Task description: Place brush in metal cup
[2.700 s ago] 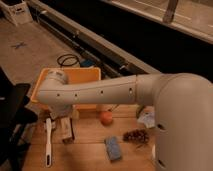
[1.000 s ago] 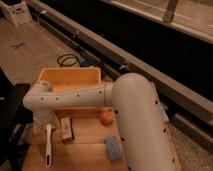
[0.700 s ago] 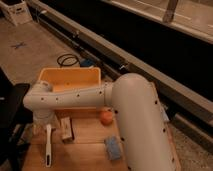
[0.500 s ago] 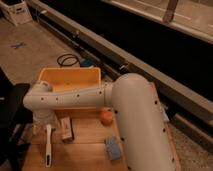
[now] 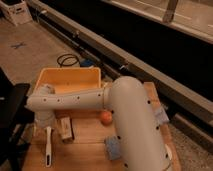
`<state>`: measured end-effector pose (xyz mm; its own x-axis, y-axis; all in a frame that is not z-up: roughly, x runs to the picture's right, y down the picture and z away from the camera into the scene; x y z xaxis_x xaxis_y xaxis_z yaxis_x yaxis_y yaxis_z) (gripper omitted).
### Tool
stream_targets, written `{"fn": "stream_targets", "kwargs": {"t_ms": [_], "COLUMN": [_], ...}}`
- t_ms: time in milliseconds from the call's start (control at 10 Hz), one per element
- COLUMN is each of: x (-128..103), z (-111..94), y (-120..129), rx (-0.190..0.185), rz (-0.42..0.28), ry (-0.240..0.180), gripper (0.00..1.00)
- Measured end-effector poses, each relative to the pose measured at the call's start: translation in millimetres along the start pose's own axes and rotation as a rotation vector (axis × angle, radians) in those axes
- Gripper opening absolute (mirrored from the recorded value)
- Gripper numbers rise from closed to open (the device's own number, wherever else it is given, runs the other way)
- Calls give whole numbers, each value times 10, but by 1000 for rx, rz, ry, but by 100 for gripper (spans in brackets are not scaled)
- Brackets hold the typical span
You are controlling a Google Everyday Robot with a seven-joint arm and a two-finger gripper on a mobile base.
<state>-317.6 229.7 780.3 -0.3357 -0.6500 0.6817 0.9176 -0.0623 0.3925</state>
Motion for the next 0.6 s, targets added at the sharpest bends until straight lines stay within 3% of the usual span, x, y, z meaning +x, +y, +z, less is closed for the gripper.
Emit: {"fn": "stream_targets", "kwargs": {"t_ms": [400, 600], "x": [32, 33], "z": [188, 231], "y": [6, -21], "rx": [28, 28], "rz": [0, 1], "ry": [-40, -45], "gripper": [71, 56]}}
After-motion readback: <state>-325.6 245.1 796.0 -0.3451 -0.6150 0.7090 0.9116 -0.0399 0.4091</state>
